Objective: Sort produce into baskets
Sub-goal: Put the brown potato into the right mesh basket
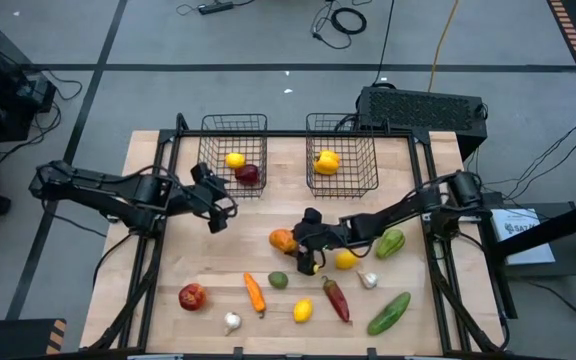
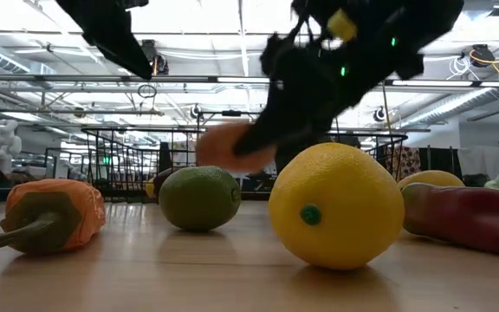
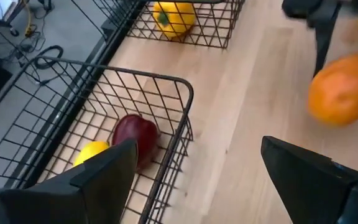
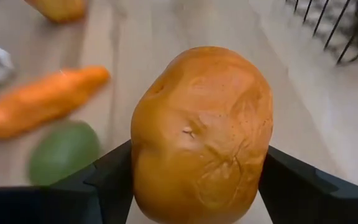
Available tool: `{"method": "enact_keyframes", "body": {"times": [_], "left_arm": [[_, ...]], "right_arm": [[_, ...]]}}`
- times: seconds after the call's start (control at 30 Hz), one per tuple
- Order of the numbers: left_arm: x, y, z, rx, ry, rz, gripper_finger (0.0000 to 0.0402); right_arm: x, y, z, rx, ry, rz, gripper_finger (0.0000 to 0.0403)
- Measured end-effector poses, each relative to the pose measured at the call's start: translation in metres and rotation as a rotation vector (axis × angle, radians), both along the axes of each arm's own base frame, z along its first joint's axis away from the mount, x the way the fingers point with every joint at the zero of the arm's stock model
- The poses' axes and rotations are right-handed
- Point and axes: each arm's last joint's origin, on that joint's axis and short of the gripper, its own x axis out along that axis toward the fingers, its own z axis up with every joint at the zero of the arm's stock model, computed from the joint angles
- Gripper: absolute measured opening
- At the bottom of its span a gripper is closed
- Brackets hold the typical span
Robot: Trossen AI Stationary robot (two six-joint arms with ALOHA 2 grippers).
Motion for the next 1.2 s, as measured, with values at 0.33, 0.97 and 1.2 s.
{"method": "enact_keyframes", "body": {"times": [0.33,0.97,1.2], "left_arm": [[-0.003,-0.01,0.005,0.0,-0.042,-0.05,0.0345],[-0.003,-0.015,0.006,-0.004,-0.061,-0.071,0.0345],[-0.003,-0.014,0.006,-0.004,-0.06,-0.071,0.0345]], "right_arm": [[-0.038,-0.017,0.083,-0.122,-0.087,-0.021,0.0281],[-0.108,-0.159,0.121,-0.483,0.197,-0.562,0.0281],[-0.111,-0.205,0.097,-0.395,0.287,-0.652,0.0281]]}}
